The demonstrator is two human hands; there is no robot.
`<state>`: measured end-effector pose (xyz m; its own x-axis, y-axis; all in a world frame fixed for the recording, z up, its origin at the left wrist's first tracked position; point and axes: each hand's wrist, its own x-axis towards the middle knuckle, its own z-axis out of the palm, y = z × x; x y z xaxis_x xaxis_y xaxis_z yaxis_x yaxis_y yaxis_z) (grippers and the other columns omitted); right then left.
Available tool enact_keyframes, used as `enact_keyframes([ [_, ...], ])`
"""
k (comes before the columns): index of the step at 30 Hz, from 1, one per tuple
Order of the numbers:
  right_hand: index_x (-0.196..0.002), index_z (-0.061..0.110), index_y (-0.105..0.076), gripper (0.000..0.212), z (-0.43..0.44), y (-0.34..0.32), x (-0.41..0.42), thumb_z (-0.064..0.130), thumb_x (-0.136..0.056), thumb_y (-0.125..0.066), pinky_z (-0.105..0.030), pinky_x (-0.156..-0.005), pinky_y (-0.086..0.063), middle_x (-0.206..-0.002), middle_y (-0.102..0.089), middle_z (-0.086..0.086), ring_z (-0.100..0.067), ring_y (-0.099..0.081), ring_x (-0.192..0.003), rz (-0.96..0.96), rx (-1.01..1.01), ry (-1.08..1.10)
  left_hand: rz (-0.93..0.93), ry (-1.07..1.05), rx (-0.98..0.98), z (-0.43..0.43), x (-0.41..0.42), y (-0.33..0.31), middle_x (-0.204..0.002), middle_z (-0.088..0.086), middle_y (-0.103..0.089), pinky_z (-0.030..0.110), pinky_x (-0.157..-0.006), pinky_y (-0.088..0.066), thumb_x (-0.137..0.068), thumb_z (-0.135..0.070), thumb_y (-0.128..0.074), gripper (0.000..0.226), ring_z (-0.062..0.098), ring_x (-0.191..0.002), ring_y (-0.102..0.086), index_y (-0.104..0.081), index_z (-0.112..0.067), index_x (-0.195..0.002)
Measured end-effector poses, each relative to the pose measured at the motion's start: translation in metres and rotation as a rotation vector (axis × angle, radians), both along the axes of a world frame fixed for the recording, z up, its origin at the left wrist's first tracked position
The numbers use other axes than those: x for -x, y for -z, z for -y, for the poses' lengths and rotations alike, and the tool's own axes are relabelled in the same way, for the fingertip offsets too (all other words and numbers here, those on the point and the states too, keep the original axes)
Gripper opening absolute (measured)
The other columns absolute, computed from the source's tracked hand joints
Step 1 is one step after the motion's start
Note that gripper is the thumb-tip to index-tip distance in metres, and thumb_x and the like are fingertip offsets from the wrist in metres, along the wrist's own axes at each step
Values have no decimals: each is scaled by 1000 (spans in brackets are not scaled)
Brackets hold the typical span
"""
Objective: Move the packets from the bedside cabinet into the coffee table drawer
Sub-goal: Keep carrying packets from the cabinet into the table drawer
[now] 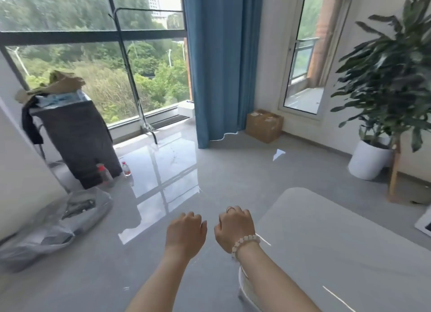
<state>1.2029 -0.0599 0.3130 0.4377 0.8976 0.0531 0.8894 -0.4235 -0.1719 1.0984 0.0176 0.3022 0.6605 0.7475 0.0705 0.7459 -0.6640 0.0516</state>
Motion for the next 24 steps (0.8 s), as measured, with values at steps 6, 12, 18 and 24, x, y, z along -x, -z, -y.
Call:
enact_keyframes([
  [6,-112,9,-63,36,-111,-3,110,27,-92,-39,-35,-96,-34,-114,-61,-8,-24,-50,-113,18,-11,-280,-26,-277,-18,-76,121,-3,-107,-3,-61,27,-80,-41,-99,-38,-28,38,17,-102,-56,-61,-19,-104],
  [12,-110,8,-64,37,-177,0,230,28,-94,-38,-37,-96,-35,-114,-61,-11,-27,-51,-111,80,-21,-574,-10,-589,11,-111,253,6,-110,0,-61,28,-83,-42,-99,-36,-30,36,18,-105,-55,-60,-18,-106],
  [18,-104,9,-66,35,-210,8,333,27,-93,-38,-35,-92,-37,-108,-63,-9,-25,-53,-108,79,-25,-857,59,-866,40,-106,358,15,-108,1,-61,28,-84,-40,-100,-37,-29,38,18,-105,-54,-61,-16,-101],
  [24,-106,11,-65,35,-226,22,444,28,-96,-36,-35,-92,-37,-109,-62,-8,-25,-52,-108,98,28,-1172,76,-1130,58,-87,450,29,-110,3,-61,29,-85,-41,-100,-35,-27,40,21,-107,-53,-62,-15,-103],
])
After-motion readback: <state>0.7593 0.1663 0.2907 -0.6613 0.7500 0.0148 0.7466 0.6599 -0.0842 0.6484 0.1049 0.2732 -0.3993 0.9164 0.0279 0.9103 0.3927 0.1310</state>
